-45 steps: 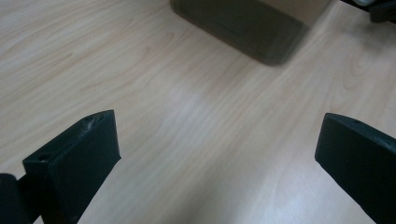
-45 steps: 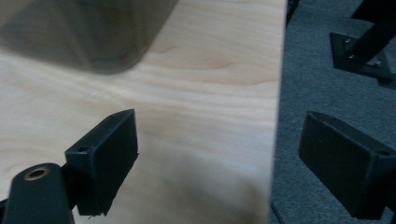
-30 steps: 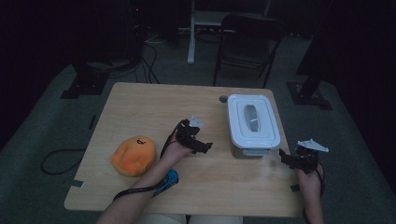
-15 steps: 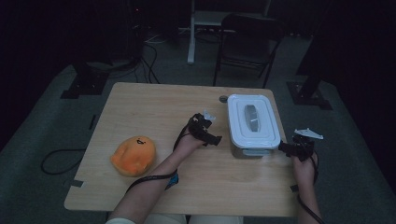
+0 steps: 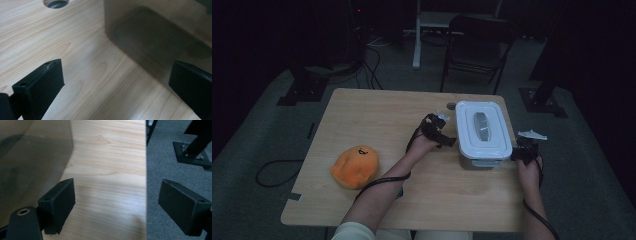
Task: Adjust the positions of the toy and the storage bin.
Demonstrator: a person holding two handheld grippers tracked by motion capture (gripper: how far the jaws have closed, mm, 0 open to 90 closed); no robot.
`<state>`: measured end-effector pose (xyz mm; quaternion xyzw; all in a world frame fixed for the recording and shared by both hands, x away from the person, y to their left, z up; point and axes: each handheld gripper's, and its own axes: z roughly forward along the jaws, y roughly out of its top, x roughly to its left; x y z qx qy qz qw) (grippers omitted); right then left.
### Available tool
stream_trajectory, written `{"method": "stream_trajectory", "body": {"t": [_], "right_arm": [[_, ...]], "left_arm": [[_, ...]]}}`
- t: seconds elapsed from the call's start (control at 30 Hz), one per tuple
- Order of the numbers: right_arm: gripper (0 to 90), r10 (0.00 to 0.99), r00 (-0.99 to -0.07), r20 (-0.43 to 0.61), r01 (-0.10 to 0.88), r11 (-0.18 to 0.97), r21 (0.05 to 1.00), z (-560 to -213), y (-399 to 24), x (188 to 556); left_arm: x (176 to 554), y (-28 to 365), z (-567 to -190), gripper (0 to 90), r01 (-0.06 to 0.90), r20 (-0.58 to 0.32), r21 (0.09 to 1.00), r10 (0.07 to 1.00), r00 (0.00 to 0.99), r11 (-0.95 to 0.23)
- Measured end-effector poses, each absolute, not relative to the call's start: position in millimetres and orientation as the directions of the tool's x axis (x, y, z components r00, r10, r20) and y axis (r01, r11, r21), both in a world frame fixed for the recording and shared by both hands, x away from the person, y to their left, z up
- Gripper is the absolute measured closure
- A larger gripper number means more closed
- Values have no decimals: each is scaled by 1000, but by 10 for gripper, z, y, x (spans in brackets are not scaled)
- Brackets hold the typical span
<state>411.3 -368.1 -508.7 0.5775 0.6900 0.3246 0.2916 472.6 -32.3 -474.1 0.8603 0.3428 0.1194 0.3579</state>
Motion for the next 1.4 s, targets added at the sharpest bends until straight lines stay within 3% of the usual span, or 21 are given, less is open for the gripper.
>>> {"method": "stream_trajectory", "body": {"t": [0.33,0.63,1.33,1.4], "right_arm": [[194,970,-243,7,599,145,788,-5078,-3601,4095],[212,953,-301,24,583,164,796,-5016,-3385,4078],[234,917,-399,27,552,217,805,-4998,-3004,4078],[196,915,-403,6,545,235,805,-4997,-2991,4077]], "left_arm": [[4668,-355,-4731,5,452,16,677,626,780,-580],[4592,-151,-4680,5,449,43,678,642,766,-581],[4405,268,-4727,5,488,17,665,665,746,-565],[4423,292,-4739,5,484,23,672,669,743,-561]]}}
